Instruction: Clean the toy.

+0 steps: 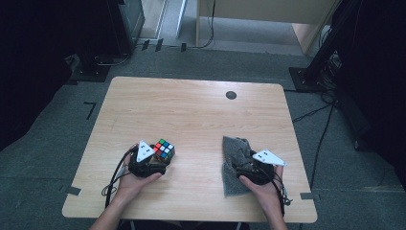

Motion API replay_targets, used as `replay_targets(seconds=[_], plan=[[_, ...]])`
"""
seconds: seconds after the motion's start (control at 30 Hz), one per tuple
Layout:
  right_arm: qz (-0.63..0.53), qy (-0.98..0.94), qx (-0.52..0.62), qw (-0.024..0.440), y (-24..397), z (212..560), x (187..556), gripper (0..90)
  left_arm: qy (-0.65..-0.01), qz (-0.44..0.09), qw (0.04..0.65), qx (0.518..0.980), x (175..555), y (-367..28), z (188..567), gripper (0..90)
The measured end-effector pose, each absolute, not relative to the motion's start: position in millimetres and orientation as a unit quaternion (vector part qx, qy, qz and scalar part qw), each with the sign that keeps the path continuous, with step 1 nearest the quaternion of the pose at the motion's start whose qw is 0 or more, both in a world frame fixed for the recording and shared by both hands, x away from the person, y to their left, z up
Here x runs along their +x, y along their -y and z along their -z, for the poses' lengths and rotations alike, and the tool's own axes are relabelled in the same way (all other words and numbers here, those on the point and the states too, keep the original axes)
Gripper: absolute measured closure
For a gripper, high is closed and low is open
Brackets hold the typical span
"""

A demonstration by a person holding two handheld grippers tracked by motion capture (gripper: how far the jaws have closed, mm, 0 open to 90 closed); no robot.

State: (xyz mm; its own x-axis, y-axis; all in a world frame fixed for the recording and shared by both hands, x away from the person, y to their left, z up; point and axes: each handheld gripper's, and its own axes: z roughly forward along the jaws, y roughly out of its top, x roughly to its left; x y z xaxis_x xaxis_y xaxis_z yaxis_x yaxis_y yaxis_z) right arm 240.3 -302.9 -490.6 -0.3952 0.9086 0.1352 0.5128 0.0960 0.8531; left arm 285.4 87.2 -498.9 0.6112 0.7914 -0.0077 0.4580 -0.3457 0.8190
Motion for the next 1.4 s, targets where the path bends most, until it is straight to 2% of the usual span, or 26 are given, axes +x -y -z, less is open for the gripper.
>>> replay_targets(seconds=[0.3,0.53,0.77,0.9,1.0,1.07,1.23,1.4], plan=[[-0.450,-0.684,0.525,0.232,347.7,476.5,232.4,8.9,-0.421,-0.199,0.458,0.758,284.2,-120.5,479.8,13.5],[-0.406,-0.677,0.556,0.258,382.7,488.0,230.1,3.4,-0.454,-0.206,0.457,0.737,283.6,-159.6,475.0,13.3],[-0.360,-0.675,0.594,0.246,409.8,511.1,230.3,0.1,-0.486,-0.222,0.419,0.734,273.3,-200.2,491.3,13.2],[-0.327,-0.677,0.607,0.257,417.9,520.4,229.6,0.0,-0.511,-0.247,0.362,0.740,273.7,-219.5,501.4,13.4],[-0.312,-0.676,0.620,0.250,420.9,525.1,230.0,0.0,-0.542,-0.234,0.348,0.728,277.4,-233.8,510.0,13.6],[-0.315,-0.670,0.625,0.249,422.1,525.1,230.2,0.0,-0.551,-0.223,0.348,0.725,278.8,-236.5,510.8,13.6],[-0.291,-0.679,0.626,0.249,420.4,526.5,231.8,0.0,-0.537,-0.247,0.298,0.750,279.5,-223.3,516.1,14.0],[-0.291,-0.678,0.627,0.250,420.0,526.6,232.0,0.0,-0.542,-0.230,0.308,0.747,281.9,-223.2,517.2,14.3]])
